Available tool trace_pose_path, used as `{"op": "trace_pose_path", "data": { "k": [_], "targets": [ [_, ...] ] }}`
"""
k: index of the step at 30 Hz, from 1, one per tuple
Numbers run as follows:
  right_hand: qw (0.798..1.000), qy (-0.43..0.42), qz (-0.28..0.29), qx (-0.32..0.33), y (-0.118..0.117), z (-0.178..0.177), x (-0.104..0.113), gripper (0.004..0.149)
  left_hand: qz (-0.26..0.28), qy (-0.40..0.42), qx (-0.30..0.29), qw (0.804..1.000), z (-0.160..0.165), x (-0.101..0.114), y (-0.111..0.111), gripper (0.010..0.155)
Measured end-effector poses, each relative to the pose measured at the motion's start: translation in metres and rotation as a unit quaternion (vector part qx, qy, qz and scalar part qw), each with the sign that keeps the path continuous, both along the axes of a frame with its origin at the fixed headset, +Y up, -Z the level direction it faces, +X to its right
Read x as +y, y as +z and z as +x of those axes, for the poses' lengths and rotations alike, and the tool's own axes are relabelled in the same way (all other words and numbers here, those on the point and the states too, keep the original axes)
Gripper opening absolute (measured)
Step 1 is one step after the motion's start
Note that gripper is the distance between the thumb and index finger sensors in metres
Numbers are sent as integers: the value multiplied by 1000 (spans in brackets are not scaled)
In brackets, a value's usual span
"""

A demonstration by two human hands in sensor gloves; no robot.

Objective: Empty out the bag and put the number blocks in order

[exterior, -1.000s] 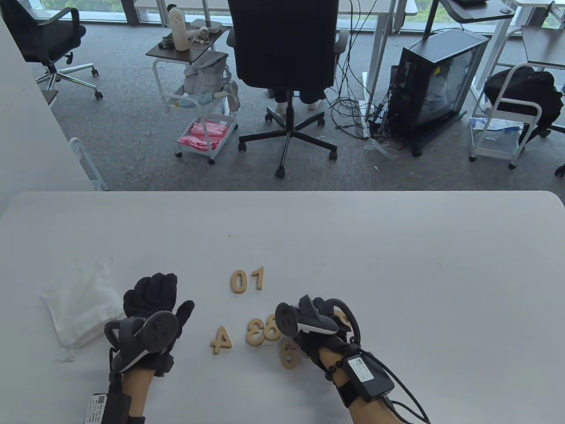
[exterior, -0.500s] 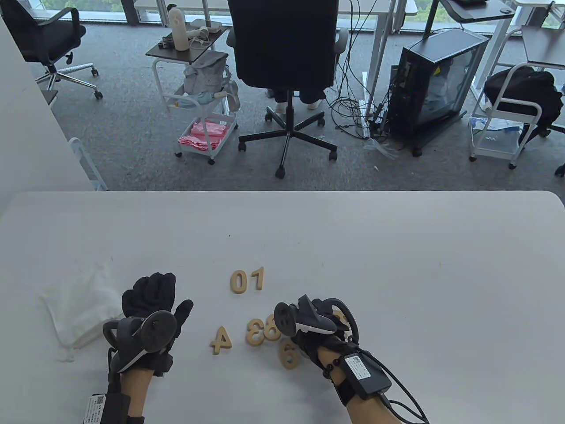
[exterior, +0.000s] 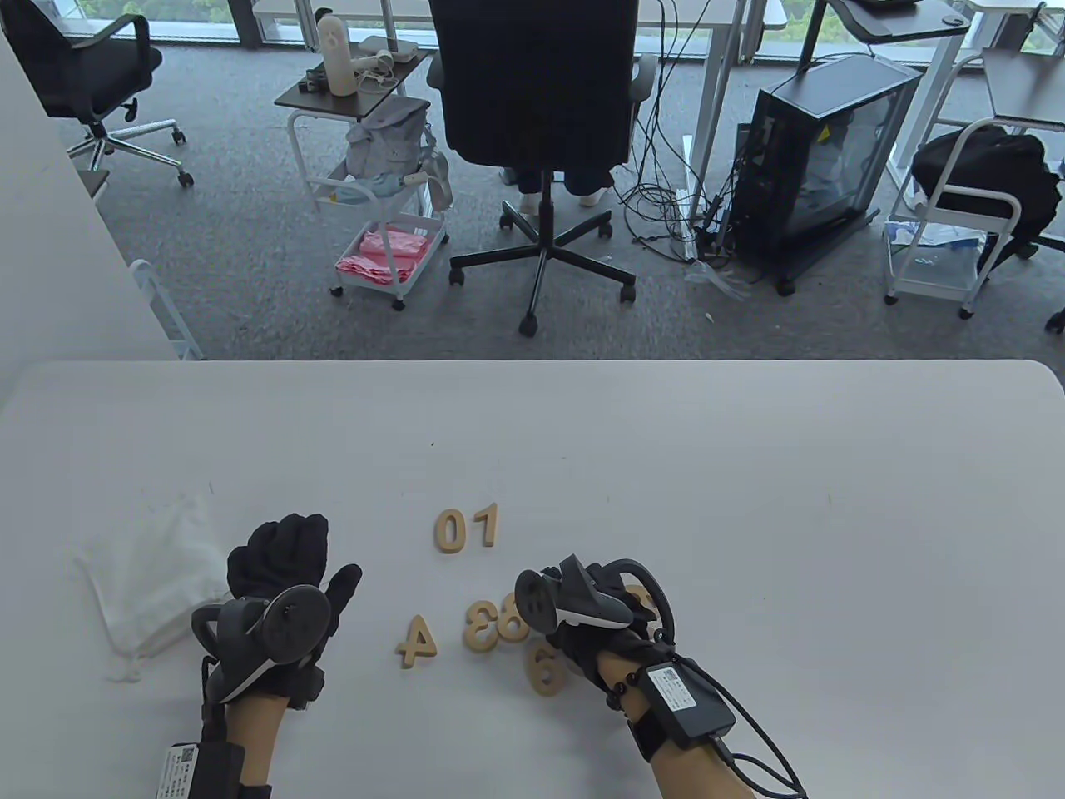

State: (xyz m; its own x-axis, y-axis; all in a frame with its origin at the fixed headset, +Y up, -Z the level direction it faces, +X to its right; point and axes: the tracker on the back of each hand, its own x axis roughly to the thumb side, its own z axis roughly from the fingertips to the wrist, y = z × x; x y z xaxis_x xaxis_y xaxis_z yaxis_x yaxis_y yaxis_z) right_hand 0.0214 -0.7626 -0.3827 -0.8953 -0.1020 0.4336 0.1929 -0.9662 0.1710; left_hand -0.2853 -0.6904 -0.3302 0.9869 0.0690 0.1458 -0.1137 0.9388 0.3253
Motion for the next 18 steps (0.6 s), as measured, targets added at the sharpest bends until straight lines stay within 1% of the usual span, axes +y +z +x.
{"op": "trace_pose_path", "data": {
  "k": [5, 8, 11, 14, 18],
  "targets": [
    [1000, -15, 7, -2, -1, 3, 0, 78, 3, 3, 2, 1000, -1, 1, 0, 75],
    [999, -45, 12, -8, -2, 8, 6, 78, 4, 5, 3, 1000, -2, 1, 1, 75],
    [997, -70, 27, -8, -2, 12, 18, 79, 6, 4, 4, 1000, -2, 1, 1, 75],
    [994, -96, 42, -5, -1, 19, 35, 79, 5, 5, 5, 1000, -3, 2, 0, 75],
    [991, -112, 73, -2, -3, 26, 51, 79, 9, 8, 8, 1000, -6, 4, 0, 75]
  ]
}}
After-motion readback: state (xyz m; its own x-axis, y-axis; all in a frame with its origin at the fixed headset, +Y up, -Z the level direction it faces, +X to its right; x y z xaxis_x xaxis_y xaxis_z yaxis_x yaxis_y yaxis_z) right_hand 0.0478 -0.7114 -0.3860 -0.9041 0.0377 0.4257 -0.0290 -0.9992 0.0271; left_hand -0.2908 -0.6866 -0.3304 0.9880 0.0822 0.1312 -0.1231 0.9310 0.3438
